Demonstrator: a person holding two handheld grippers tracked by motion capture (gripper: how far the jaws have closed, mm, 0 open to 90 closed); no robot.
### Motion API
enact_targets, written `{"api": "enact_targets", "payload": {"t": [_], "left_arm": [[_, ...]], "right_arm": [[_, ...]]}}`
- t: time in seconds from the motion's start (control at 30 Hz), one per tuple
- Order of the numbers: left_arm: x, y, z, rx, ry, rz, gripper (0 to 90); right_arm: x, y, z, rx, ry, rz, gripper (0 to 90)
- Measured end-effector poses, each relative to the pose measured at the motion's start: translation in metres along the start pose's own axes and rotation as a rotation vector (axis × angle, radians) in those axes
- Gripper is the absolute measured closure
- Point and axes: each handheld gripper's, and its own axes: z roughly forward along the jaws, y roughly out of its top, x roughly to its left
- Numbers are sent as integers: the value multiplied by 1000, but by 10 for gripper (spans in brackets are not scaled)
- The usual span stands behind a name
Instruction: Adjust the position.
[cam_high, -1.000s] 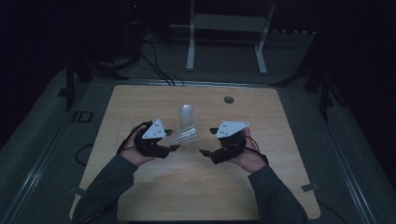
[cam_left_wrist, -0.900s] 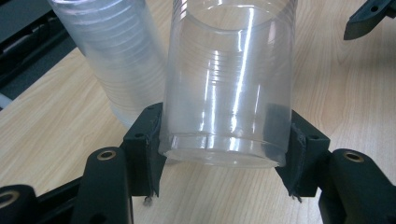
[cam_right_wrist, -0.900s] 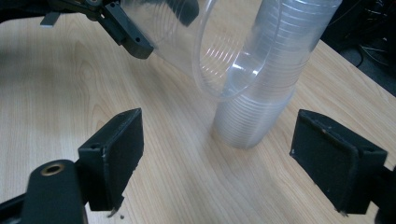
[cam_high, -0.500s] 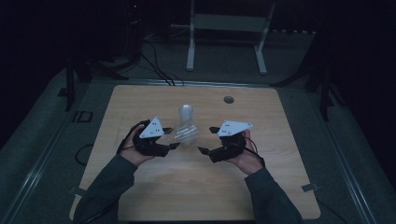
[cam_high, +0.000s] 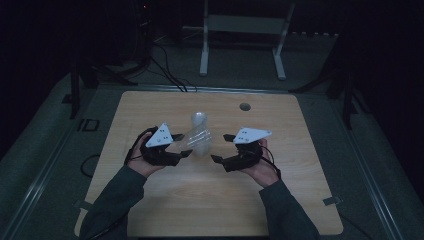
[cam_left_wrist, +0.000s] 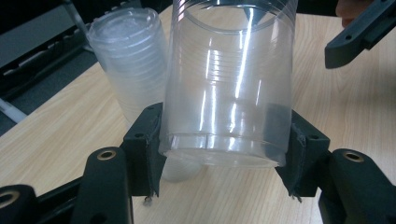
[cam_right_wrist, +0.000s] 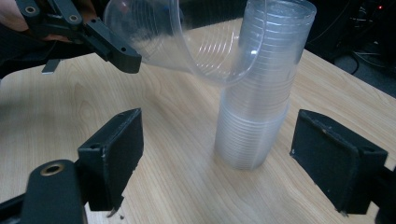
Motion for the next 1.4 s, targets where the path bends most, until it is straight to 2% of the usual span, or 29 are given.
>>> {"api": "enact_targets", "payload": {"t": [0.53,0.77,1.0,1.4], "left_arm": [[3,-1,-4,-75,-22,-37,411],[3,-1,-4,-101,-50,-49,410],[4,-2,-5,-136,-76,-68,410],[4,-3,-3,-161,-131,-78,410]], "right_arm": [[0,1,5,-49,36,56,167],[1,3,7,-57,44,60,167],[1,4,9,-76,72,79,167],[1,7,9,-118,111,106,180]]}}
